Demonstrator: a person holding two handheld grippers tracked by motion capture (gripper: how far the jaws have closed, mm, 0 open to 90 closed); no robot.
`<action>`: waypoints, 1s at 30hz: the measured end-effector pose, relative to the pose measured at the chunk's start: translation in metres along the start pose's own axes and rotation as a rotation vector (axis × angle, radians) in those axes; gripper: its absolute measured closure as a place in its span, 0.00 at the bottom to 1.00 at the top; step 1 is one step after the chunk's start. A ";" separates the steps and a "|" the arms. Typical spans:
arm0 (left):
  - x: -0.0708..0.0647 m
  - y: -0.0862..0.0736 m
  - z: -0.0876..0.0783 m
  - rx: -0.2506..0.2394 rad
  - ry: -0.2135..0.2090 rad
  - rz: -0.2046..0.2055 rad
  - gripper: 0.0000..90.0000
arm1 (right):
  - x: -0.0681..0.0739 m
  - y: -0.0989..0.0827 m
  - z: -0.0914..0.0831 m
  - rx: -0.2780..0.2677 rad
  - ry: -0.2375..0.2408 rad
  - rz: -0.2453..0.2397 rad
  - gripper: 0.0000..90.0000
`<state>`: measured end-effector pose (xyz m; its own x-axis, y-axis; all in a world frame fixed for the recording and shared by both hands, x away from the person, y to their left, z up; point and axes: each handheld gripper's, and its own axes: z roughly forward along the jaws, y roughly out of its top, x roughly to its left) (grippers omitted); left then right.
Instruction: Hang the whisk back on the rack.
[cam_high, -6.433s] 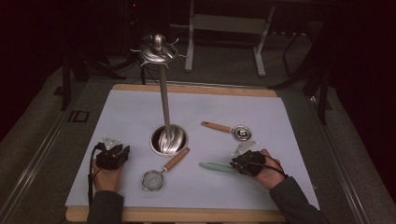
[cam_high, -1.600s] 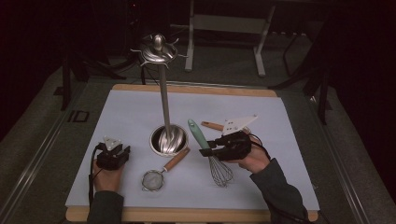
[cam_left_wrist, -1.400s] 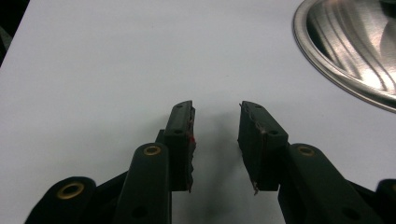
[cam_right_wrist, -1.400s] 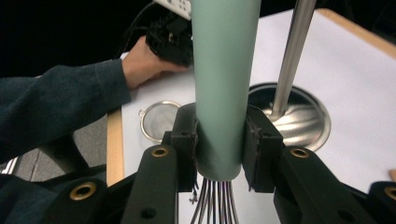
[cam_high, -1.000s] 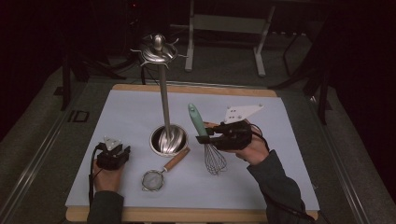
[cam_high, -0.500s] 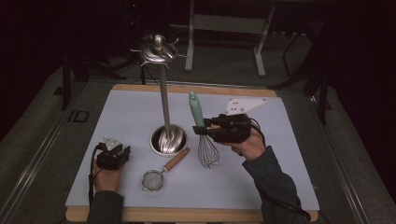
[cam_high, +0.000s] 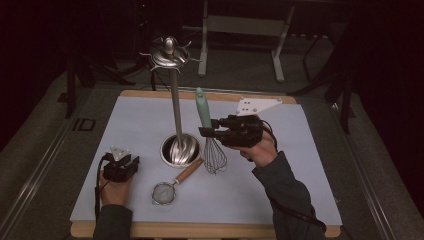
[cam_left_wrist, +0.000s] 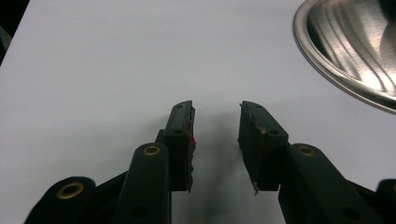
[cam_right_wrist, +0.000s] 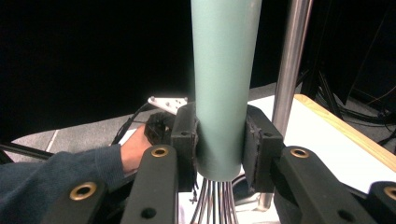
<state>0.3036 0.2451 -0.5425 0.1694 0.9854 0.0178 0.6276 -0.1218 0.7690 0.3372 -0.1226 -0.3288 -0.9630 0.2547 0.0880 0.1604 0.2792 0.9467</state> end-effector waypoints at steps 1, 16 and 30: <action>0.000 0.000 0.000 0.000 0.000 0.000 0.73 | 0.000 0.000 0.000 0.000 0.000 0.000 0.77; 0.001 0.000 0.000 -0.001 -0.002 -0.004 0.73 | -0.002 0.020 0.014 -0.008 0.004 -0.007 0.77; 0.001 0.000 -0.001 -0.005 -0.007 -0.008 0.72 | -0.006 0.034 0.030 0.001 0.006 0.004 0.77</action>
<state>0.3031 0.2467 -0.5421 0.1698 0.9855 0.0067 0.6253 -0.1129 0.7722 0.3545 -0.0870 -0.3058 -0.9638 0.2499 0.0933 0.1641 0.2796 0.9460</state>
